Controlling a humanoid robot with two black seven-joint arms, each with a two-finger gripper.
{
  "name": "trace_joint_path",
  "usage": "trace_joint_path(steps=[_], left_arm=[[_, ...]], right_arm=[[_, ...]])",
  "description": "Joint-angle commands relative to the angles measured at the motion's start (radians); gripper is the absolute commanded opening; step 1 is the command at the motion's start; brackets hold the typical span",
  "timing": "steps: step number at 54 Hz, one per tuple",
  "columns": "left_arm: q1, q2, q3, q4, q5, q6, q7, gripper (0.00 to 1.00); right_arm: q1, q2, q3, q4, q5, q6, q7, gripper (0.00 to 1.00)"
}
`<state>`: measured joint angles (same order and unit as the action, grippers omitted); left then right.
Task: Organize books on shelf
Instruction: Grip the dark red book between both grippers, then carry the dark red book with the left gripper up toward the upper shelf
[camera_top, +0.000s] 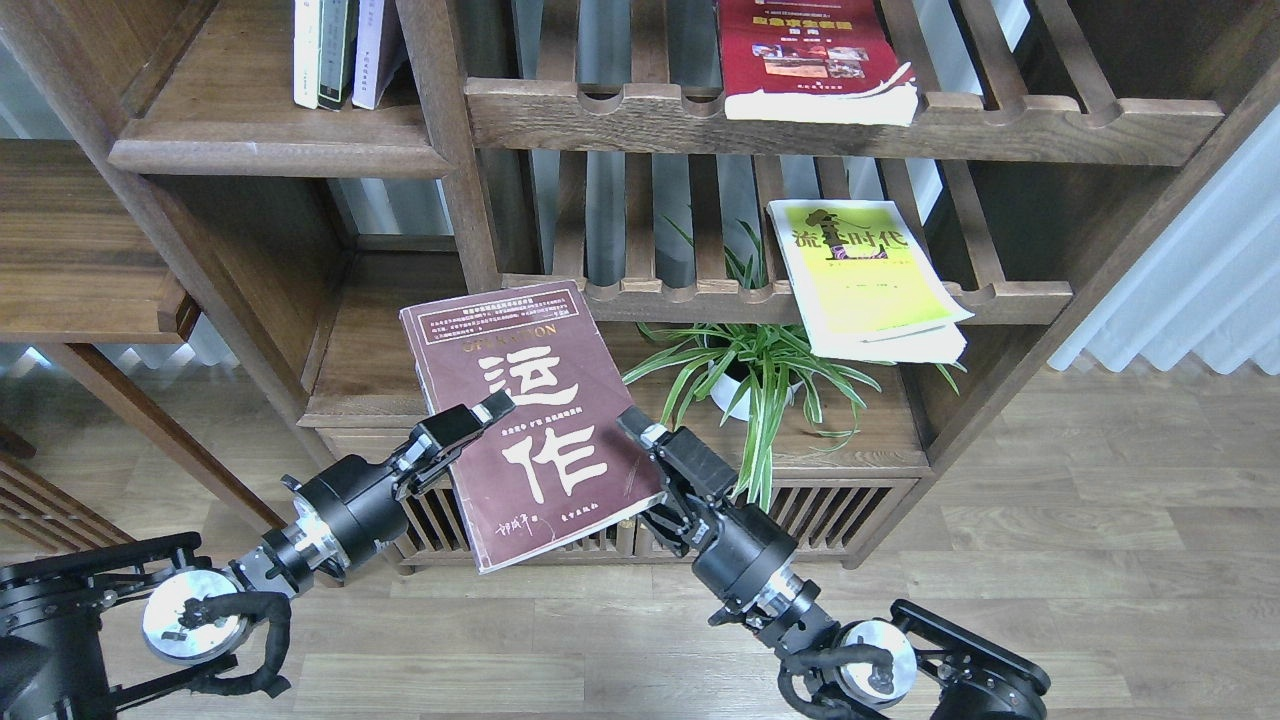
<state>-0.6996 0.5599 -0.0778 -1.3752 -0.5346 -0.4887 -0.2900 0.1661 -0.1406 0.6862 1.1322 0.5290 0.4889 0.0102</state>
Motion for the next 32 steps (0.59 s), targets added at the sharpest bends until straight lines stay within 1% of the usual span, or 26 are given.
trace_joint_path(steps=[1, 13, 32], left_arm=[[-0.001, -0.002, -0.023, -0.001, 0.071, 0.0, -0.009, 0.0], [0.002, 0.001, -0.076, -0.002, 0.179, 0.0, -0.006, 0.0], [0.003, 0.025, -0.207, -0.002, 0.317, 0.0, 0.006, 0.0]], right_arm=[[0.001, 0.003, 0.036, -0.051, 0.0, 0.0, 0.008, 0.88], [0.003, 0.003, 0.044, -0.065, -0.001, 0.0, 0.025, 0.88], [0.01, 0.009, 0.044, -0.121, -0.003, 0.0, 0.025, 0.9]])
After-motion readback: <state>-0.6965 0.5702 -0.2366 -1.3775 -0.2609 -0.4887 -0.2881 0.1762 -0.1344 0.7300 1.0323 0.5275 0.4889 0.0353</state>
